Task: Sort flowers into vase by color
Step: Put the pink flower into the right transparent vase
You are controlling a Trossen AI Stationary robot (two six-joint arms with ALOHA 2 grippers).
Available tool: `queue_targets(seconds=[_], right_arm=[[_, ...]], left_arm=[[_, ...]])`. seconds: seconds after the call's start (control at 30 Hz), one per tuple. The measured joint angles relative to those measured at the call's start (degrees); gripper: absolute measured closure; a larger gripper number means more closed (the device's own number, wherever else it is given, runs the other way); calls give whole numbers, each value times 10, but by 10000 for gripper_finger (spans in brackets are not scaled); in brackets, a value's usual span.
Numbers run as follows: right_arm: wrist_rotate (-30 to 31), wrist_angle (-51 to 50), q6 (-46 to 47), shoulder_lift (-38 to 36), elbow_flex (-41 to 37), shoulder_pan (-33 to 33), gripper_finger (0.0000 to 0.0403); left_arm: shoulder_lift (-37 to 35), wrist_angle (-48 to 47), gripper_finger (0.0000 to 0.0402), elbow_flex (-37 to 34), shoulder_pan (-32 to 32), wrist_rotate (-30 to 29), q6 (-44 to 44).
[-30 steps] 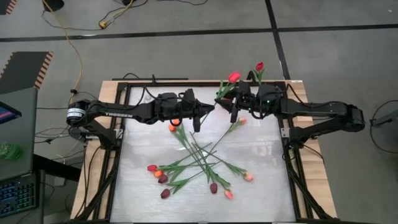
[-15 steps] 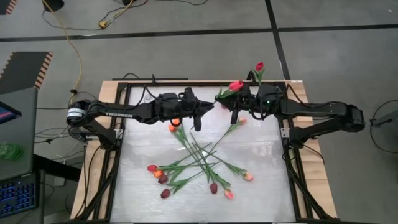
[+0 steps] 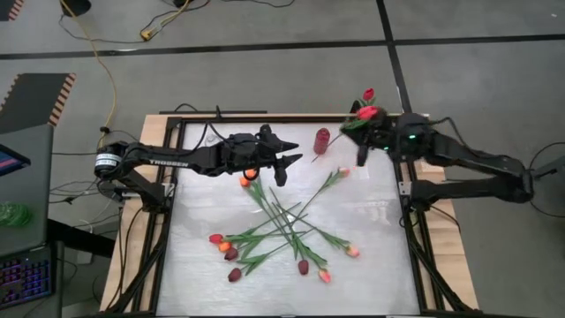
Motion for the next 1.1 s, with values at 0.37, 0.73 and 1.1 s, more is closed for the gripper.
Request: queue_targets(seconds=[0.37, 0.73, 1.1], right_arm=[[90, -90, -47, -153, 0, -32, 363], [138, -172, -120, -243, 0, -33, 363], [198, -259, -122, -264, 39, -33, 363]], left_arm=[[0, -42, 254, 0, 0, 0, 0], [0, -41, 254, 0, 0, 0, -1], [0, -41, 254, 0, 1, -1, -2]])
